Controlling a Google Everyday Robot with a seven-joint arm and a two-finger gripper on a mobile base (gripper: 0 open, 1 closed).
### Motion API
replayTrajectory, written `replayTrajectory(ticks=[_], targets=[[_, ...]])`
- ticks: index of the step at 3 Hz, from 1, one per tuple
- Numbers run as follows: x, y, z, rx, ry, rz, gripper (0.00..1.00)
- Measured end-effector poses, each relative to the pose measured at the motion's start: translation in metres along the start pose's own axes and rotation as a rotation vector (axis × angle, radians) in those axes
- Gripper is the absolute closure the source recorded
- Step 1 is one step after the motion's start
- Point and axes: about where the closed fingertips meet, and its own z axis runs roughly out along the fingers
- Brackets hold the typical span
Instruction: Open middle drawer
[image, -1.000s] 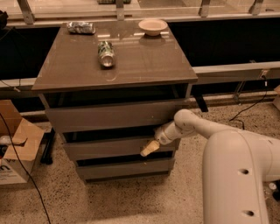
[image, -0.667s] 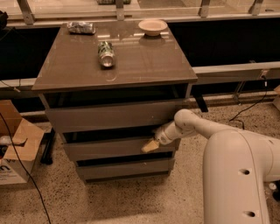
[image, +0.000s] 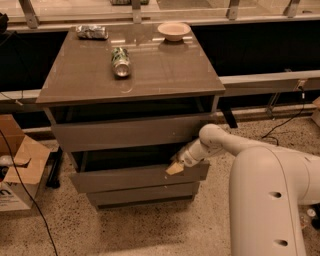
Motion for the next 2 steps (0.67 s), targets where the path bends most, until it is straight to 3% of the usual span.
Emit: replayTrajectory(ticks=[1, 2], targets=[[-0.0001, 0.0000, -0.0002, 0.000, 0.000, 0.000, 0.35], [-0.0001, 0.0000, -0.0002, 0.000, 0.000, 0.000, 0.04]])
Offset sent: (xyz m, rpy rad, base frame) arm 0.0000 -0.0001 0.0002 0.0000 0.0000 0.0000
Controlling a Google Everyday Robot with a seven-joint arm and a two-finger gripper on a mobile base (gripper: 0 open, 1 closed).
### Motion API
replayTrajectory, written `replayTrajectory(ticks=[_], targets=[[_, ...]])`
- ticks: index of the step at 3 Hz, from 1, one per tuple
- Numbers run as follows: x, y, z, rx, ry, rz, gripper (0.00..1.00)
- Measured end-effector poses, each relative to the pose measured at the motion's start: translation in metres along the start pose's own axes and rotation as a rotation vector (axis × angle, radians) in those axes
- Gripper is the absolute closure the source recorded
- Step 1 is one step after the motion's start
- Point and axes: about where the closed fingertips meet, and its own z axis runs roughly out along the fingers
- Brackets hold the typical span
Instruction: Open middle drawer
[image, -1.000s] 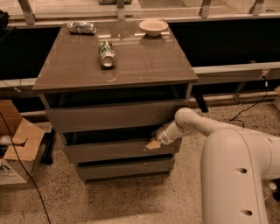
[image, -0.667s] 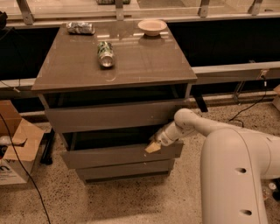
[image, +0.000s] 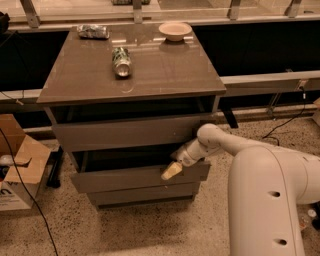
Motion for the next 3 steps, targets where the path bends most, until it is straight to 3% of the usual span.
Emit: replayTrajectory(ticks=[1, 3], targets=[[0.000, 0.000, 0.000, 0.000, 0.000, 0.000, 0.00], [0.038, 0.039, 0.009, -0.076, 0.375, -0.019, 0.42]])
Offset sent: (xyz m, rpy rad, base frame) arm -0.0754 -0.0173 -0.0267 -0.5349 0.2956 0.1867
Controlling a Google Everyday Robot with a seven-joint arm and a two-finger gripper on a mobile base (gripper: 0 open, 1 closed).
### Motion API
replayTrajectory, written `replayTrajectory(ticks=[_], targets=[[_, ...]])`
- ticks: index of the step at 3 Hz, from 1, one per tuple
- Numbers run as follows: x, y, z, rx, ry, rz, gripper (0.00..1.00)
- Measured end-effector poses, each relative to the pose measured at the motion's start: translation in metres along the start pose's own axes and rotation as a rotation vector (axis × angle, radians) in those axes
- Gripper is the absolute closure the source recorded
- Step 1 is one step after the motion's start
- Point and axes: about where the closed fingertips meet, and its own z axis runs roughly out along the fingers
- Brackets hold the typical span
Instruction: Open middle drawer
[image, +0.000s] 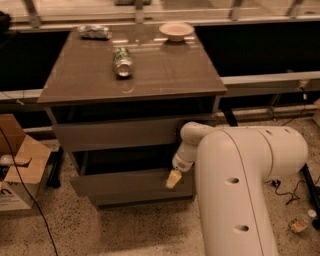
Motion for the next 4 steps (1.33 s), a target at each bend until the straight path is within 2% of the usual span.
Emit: replayTrajectory(ticks=[1, 2, 3, 4], targets=[[-0.001, 0.000, -0.001, 0.000, 0.000, 0.000, 0.65], [0.004, 0.020, 0.001, -0.014, 0.054, -0.010, 0.88], [0.004, 0.020, 0.001, -0.014, 0.054, -0.010, 0.86], [0.014, 0.036, 0.005, -0.011, 0.046, 0.034, 0.61]])
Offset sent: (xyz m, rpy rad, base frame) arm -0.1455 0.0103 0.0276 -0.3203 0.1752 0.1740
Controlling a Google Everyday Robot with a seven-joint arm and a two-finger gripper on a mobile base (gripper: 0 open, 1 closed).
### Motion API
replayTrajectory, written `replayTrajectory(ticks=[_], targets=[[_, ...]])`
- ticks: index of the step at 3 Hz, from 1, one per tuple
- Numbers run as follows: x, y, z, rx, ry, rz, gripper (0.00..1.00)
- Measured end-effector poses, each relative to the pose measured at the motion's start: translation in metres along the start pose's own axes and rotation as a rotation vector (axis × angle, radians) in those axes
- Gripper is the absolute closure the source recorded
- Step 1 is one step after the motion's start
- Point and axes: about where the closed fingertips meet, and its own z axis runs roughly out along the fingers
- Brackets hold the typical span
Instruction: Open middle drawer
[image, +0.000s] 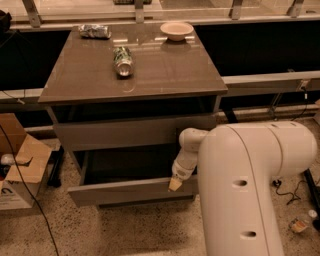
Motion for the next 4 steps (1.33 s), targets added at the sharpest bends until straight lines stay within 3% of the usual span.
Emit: replayTrajectory(ticks=[1, 2, 3, 4], targets=[[-0.001, -0.001, 0.000, 0.000, 0.000, 0.000, 0.30], [-0.001, -0.001, 0.000, 0.000, 0.000, 0.000, 0.07], [0.000, 0.002, 0.003, -0.012, 0.019, -0.011, 0.00], [0.022, 0.026, 0.010, -0.055, 0.028, -0.001, 0.07]])
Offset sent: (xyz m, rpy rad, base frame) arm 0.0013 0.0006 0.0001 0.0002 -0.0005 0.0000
